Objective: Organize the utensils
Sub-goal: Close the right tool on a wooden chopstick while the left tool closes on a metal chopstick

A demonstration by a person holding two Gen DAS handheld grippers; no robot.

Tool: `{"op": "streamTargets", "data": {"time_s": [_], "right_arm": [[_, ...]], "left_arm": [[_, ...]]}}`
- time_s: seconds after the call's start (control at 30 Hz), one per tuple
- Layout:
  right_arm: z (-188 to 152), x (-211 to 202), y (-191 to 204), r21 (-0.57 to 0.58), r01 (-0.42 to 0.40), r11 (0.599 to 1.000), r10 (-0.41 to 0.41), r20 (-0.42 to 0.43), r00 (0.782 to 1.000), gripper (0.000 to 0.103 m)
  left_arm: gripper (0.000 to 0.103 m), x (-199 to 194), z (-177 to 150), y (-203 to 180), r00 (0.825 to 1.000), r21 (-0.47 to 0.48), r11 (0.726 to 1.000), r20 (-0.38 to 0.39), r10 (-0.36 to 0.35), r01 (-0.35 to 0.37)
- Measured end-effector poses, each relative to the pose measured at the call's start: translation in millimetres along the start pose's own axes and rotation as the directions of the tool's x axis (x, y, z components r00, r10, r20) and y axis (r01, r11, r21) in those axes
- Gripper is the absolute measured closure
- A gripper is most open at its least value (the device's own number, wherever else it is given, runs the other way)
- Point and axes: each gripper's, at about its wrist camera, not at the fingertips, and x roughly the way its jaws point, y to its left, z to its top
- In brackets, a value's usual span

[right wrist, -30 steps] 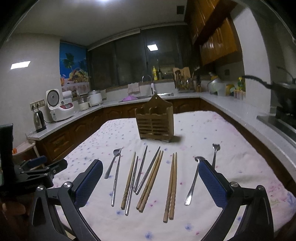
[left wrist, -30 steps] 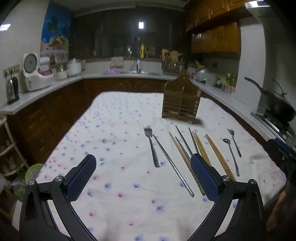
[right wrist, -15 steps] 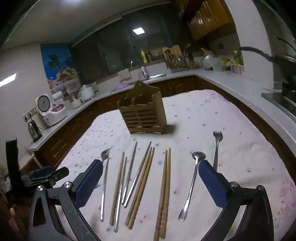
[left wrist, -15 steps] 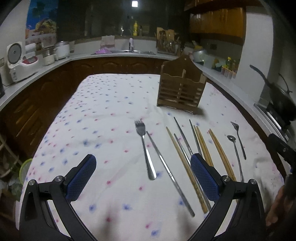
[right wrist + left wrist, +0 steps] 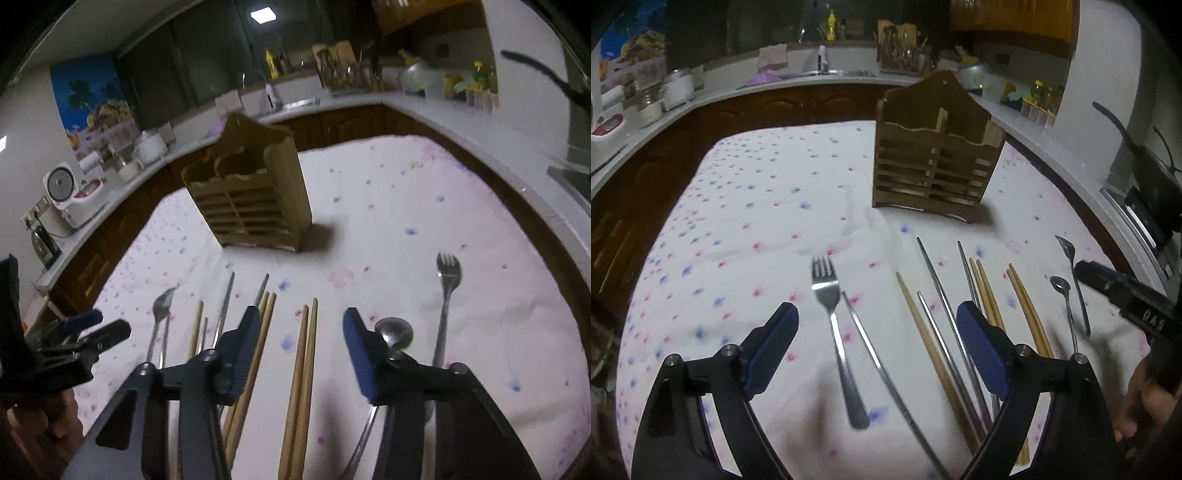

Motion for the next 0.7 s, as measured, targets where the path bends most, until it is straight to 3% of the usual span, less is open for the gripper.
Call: {"op": "streamTargets", "data": {"time_s": [0.2,0.37,0.63,0.7], "right_arm": [[1,37,-7,0.019,-0.002,1.000,0.004,-0.107,0.994,0.067],[3,63,-13,0.026,0.004,1.000,0.001,-0.172,0.985,0.074],[5,89,-21,0.009,0.026,1.000,-0.023,-0.226,0.974,0.079],[7,93,-18,-0.013,0.035,0.999,-0.037,-0.232,0.972,0.079]], "left_arm": [[0.028,41,20,-10,0.996,0.014,0.999,-0.077,-0.037,0.038],[0.048,80,37,-20,0.982,0.010,0.997,-0.176,-0.074,0.077],[0.062,129,53,-31,0.958,0.027,0.996,-0.277,-0.079,0.090],[0.063,132,54,-35,0.962,0.053,0.996,-0.268,-0.057,0.074]]}}
